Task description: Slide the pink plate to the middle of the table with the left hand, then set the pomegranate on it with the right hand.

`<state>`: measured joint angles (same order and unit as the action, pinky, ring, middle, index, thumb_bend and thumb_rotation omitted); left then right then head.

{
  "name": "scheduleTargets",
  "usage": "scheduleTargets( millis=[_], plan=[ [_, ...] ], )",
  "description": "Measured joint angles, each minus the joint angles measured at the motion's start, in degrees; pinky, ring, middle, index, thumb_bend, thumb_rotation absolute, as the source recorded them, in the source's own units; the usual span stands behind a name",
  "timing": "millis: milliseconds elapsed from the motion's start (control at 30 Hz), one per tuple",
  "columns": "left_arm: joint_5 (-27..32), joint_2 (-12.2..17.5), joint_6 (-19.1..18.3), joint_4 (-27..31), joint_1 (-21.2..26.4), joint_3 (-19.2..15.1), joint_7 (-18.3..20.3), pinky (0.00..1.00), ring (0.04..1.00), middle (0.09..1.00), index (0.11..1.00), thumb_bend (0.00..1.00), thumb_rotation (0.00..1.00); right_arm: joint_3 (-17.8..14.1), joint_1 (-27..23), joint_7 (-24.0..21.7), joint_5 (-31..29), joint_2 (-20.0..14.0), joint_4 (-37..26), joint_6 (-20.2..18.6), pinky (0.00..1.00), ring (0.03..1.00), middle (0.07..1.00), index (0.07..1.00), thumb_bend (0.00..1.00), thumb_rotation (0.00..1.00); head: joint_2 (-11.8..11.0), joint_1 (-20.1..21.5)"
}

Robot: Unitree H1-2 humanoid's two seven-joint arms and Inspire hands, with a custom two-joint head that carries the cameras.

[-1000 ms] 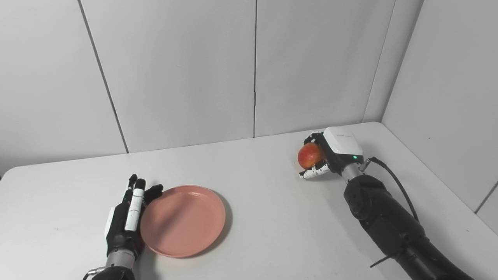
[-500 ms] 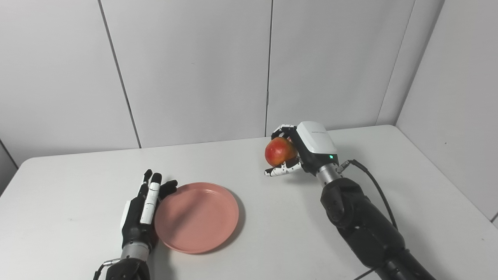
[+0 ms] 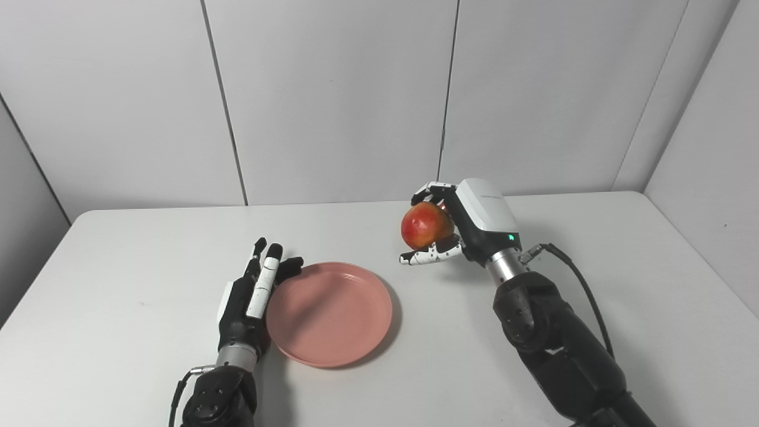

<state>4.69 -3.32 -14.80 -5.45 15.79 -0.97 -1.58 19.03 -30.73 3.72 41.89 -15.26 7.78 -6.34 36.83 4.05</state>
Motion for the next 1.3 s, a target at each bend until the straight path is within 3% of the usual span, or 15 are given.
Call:
scheduleTargets(
  millis=[367,900,1133,1300],
  plan=[
    [-1.5,-1.1,1.5,-1.0,0.0,0.4,-0.7,1.00,0.735,0.667,0.957,0.81,0.78,1.7,2.0,-2.7,-0.1,2.5,-4.4,0.2,0.22,0.312,0.473,0.568,0.79,0.27,0.0,-1.8],
    [-2.4,-1.7,1.9,-1.7,0.4,0.7,-1.1,0.96,0.774,0.690,0.949,0.81,0.80,5.0,2.2,-6.1,0.2,5.7,-4.8,0.4,0.29,0.385,0.499,0.574,0.78,0.28,0.3,-2.7],
    [-2.7,-1.8,2.1,-2.5,0.8,1.0,-1.3,0.91,0.777,0.713,0.966,0.80,0.85,5.7,1.6,-10.9,0.0,6.0,-4.2,0.4,0.32,0.413,0.512,0.577,0.78,0.27,0.6,-2.7],
    [-2.5,-2.0,3.0,-3.8,1.4,0.6,-1.6,0.87,0.726,0.684,0.962,0.79,0.85,6.8,-0.7,-14.7,0.1,5.9,-1.7,0.4,0.32,0.406,0.507,0.572,0.79,0.27,0.5,-2.9]
  ],
)
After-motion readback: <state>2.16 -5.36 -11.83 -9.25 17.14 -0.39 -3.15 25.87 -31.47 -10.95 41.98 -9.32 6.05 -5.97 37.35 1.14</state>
